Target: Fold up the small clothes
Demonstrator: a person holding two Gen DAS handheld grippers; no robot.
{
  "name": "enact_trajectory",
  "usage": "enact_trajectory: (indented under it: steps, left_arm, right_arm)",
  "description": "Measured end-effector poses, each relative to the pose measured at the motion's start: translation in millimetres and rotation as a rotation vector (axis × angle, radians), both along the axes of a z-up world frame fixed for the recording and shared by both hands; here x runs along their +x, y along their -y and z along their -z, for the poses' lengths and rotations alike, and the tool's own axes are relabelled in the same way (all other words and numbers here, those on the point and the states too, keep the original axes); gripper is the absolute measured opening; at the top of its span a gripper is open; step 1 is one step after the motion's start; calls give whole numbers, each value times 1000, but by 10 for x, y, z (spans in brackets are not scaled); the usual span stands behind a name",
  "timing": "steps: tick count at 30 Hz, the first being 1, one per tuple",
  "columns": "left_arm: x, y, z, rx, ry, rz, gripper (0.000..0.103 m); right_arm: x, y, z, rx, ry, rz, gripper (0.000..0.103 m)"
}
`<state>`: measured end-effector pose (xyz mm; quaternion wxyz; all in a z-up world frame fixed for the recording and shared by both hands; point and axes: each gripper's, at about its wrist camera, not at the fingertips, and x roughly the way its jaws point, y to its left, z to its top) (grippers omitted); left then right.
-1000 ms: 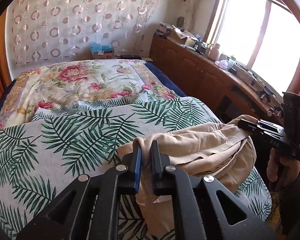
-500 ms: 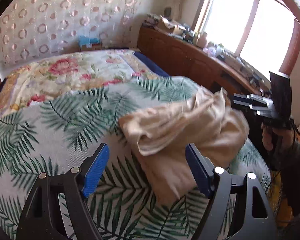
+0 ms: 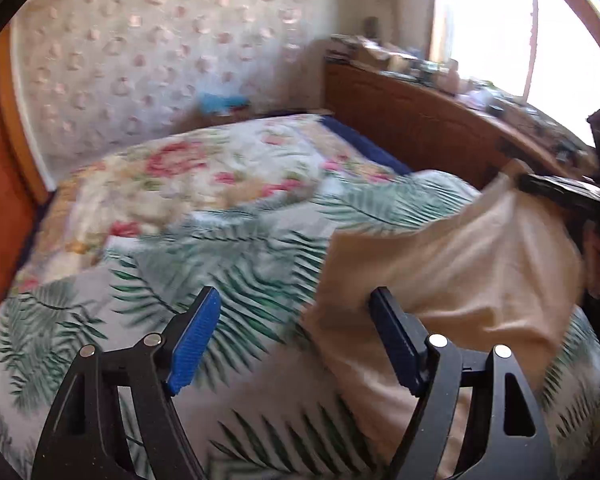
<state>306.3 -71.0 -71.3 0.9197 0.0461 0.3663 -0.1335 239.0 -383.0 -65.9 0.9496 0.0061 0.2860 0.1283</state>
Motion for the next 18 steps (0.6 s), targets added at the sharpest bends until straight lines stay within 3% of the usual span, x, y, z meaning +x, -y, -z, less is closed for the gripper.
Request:
enact_trajectory:
  steps: [2,5,8,12,18]
  left_arm:
    - [107,-63,-9,-14,-5,-54,72]
    - [113,-123,-23,-64,-23,-42,72]
    - [35,-126,-23,-89,-45,-9,73]
    - [-35,-32,36,-131,-94,45,73]
    - [7,59,230,-167,-190,83,73]
  right_arm:
    - [24,-8,60,-28,-38,15,3]
    - [-25,-42,66,-44,-69,-3,4]
    - [-143,-63,-11,-68,-64,1,28]
    - [-308,25,-91,-5,-55,-11,62]
    - [-144,67,124,12,-147,-1,64]
